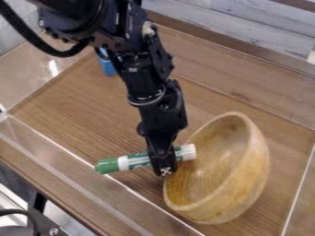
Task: Remove the green marker from inside the brown bowl and put it on the table
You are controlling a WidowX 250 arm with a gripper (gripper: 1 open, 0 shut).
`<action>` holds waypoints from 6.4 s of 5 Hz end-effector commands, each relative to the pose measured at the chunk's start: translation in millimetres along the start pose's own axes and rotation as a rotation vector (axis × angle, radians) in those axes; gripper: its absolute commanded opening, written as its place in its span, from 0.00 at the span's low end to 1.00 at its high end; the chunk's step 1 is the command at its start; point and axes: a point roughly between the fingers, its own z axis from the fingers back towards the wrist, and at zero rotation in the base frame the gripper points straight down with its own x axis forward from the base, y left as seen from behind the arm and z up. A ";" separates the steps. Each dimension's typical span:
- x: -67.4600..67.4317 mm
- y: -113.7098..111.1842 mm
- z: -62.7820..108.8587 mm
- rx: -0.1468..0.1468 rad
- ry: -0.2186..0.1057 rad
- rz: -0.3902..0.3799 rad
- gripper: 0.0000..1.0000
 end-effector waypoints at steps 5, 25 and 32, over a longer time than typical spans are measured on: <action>9.9 9.7 22.0 0.024 -0.045 0.023 0.00; -0.1 10.7 39.0 -0.110 -0.084 0.075 1.00; 3.7 27.2 48.4 -0.092 -0.113 0.004 1.00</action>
